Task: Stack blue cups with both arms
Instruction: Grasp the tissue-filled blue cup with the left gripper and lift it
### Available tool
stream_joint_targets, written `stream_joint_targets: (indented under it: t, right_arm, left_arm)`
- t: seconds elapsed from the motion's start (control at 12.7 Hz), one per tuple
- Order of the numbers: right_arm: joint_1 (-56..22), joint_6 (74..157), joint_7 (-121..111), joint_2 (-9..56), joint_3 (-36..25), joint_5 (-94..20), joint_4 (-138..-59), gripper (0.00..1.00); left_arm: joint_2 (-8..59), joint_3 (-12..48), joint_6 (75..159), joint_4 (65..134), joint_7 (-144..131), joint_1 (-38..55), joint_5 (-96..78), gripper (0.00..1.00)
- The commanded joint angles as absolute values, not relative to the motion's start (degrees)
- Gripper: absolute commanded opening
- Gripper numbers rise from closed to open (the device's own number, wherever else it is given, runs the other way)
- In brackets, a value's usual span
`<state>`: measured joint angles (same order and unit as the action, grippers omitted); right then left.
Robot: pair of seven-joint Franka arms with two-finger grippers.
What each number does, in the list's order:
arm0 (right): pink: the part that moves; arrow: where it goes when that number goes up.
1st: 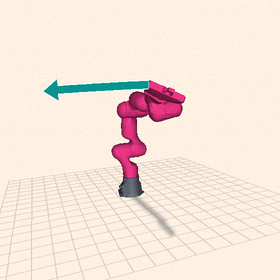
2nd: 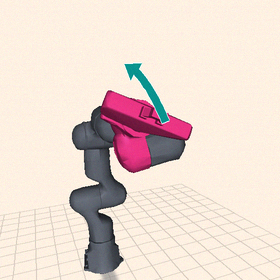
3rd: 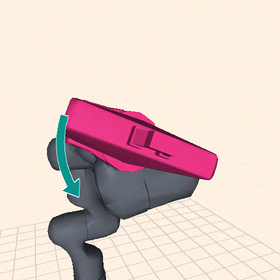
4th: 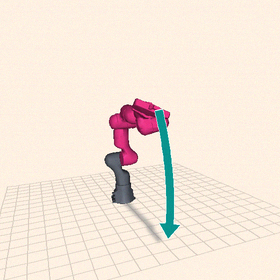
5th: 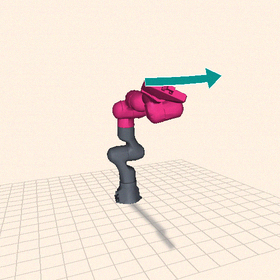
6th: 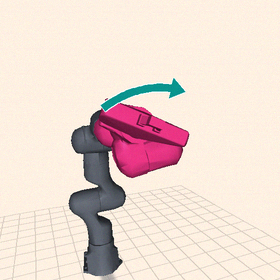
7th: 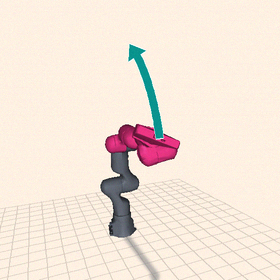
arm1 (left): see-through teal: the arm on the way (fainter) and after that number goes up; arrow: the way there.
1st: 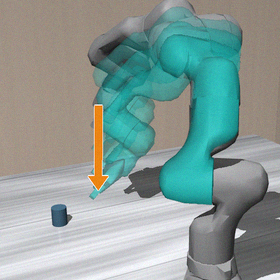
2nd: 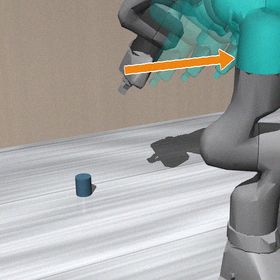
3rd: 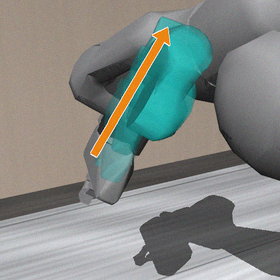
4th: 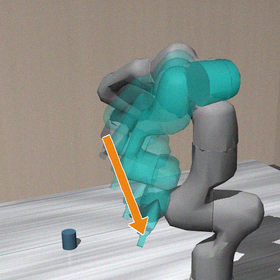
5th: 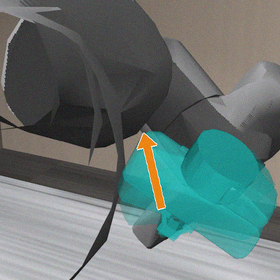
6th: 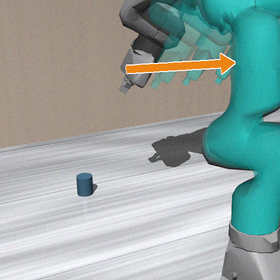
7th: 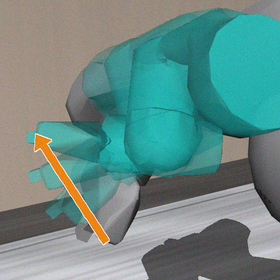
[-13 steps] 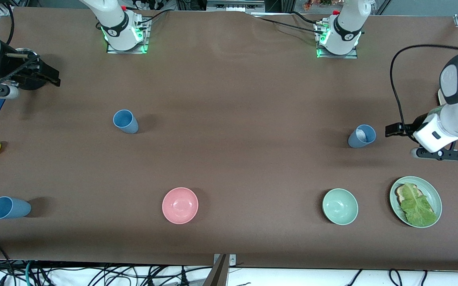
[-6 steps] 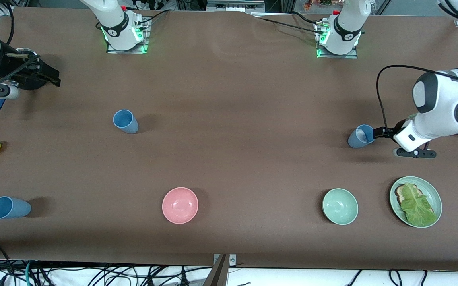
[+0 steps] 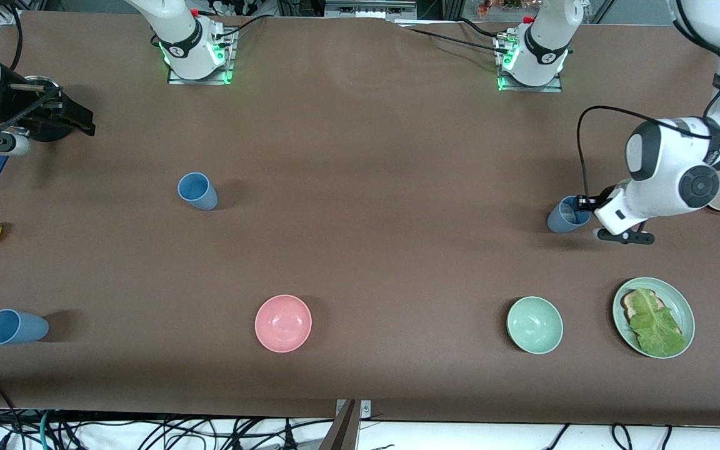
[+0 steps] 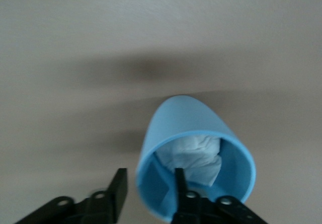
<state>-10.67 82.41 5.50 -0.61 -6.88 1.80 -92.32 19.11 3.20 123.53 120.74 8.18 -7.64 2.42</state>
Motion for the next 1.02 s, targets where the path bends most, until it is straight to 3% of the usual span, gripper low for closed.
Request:
stream_joint_targets:
  t: [0.0,0.24,0.55,0.94]
  right_arm:
    - [-10.3,81.1,4.8,-0.3,-6.6,1.1,-91.0,1.00]
    - [-10.3,81.1,4.8,-0.3,-6.6,1.1,-91.0,1.00]
    - [-10.3,81.2,5.1,-0.3,-6.6,1.1,-91.0,1.00]
    - [-10.3,81.8,5.2,-0.2,-6.6,1.1,-90.8,1.00]
  left_arm:
    - [20.6,3.7,123.6,119.6,6.5,-6.2,3.1,0.00]
    - [20.2,3.8,121.7,117.3,6.5,-6.3,3.1,0.00]
    - [20.4,6.5,109.2,107.1,4.6,-4.6,-0.6,0.00]
    - [21.0,9.1,109.9,104.5,-20.1,10.0,-6.6,0.00]
